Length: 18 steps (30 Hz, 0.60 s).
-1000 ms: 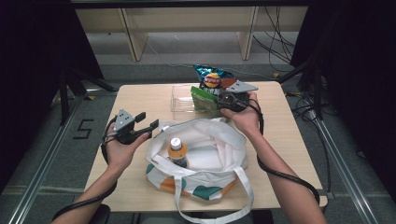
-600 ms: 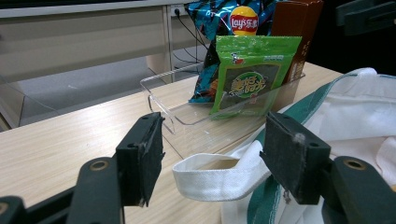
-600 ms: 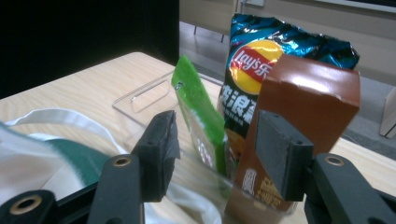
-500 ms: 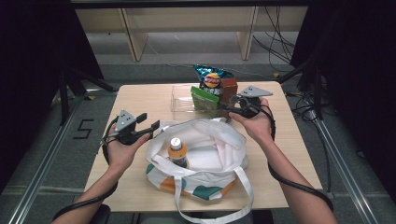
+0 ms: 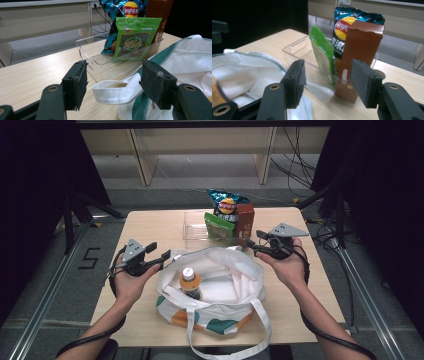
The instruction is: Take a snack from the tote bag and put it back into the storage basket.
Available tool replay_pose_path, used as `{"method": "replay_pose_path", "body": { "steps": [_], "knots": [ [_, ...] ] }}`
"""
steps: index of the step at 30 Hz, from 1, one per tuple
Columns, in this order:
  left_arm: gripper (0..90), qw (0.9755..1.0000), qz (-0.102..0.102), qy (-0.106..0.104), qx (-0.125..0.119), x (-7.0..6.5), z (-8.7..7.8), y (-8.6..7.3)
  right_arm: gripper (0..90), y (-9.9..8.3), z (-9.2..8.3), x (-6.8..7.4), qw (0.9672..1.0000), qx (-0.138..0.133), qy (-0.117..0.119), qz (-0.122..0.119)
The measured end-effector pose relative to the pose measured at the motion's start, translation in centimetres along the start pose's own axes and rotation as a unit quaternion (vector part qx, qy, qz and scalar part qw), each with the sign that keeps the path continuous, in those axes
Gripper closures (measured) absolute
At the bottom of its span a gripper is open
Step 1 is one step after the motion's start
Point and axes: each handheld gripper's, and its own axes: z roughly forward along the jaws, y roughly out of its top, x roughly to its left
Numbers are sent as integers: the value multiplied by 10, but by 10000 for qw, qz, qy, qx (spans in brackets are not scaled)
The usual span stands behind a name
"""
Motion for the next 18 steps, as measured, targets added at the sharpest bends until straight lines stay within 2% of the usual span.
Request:
{"method": "replay_pose_path", "body": {
  "steps": [2, 3, 7, 9, 10, 13, 14, 17, 18],
  "knots": [
    [374, 10000, 3, -4, -1, 1, -1, -1, 462, -3, -5, 3, 10000, -18, 46, 7],
    [374, 10000, -12, -4, -4, 1, -1, -1, 461, -5, -7, 4, 10000, -6, 16, -65],
    [374, 10000, -28, -21, -23, 1, -2, -2, 458, -12, -16, 8, 10000, 43, -11, 38],
    [374, 10000, -34, -1, -6, 1, -3, -2, 458, -15, -20, 8, 10000, 4, 17, -12],
    [374, 10000, -33, 7, -11, 1, -3, -2, 457, -17, -23, 9, 10000, 12, -43, 52],
    [373, 10000, -32, 14, -15, 0, -4, -2, 455, -20, -29, 9, 10000, -35, -21, 70],
    [373, 10000, -24, 13, -23, 0, -3, -2, 455, -21, -31, 8, 10000, -21, -41, -6],
    [372, 10000, -17, 25, -31, -1, -3, -2, 454, -26, -36, 8, 9999, 2, -90, 70],
    [372, 10000, -17, 20, -23, -1, -3, -2, 454, -27, -37, 7, 9999, -37, -92, 17]
  ]
}}
